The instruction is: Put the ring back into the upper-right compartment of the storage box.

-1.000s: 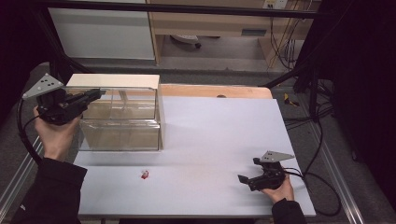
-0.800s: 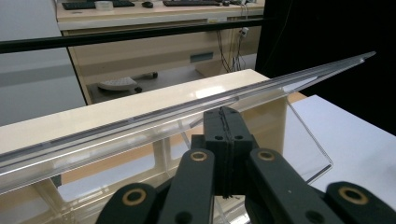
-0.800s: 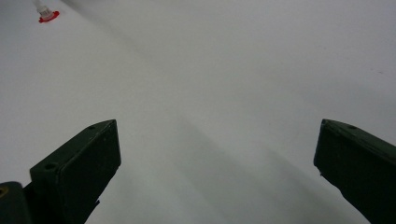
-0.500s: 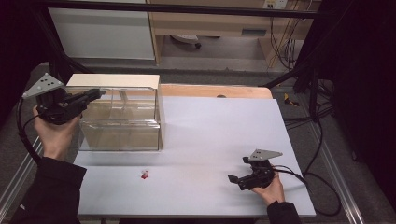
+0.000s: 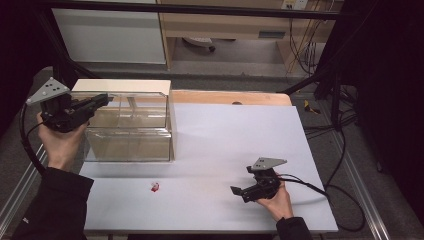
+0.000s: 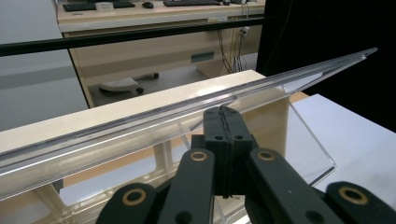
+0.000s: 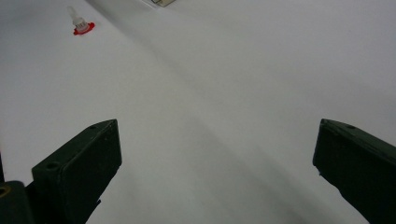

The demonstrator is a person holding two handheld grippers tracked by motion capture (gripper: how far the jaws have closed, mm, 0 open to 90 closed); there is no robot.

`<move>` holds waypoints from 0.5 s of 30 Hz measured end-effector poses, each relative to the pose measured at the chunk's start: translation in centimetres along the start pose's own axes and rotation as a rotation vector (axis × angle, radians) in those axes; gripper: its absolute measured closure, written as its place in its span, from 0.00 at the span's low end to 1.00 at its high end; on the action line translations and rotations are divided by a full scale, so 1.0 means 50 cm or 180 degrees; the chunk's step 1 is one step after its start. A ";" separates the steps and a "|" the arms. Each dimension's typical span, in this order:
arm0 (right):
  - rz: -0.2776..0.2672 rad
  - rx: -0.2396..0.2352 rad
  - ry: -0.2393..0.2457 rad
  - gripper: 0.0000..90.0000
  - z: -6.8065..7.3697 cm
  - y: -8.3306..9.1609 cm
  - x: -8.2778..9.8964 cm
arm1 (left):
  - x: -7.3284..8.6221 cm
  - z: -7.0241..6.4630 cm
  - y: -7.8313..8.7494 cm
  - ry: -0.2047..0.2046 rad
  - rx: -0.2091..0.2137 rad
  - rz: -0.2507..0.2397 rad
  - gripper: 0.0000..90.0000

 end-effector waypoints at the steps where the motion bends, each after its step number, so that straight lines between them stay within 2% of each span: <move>1: -0.0002 -0.0024 -0.0011 0.02 0.004 -0.004 -0.005 | 0.000 0.000 0.000 0.0000 0.0000 0.0000 1.00; 3: -0.0004 -0.0036 0.0003 0.02 0.008 -0.008 -0.010 | -0.001 0.001 0.001 -0.0002 -0.0004 -0.0002 1.00; 9: 0.0042 -0.0126 0.0125 0.03 0.046 -0.049 -0.049 | -0.002 0.002 0.001 -0.0014 0.0004 0.0002 1.00; 15: 0.0062 -0.0210 0.0180 0.04 0.075 -0.083 -0.075 | -0.002 0.005 0.003 -0.0018 0.0009 0.0016 1.00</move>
Point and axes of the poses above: each handheld gripper's, and its own axes: y roughly backward along the jaws, x roughly out of its underside, z roughly to its left, the point moved 4 cm from there along -y, roughly forward along the jaws, and after that the axes turned 3 degrees about z, right-handed, at the moved point
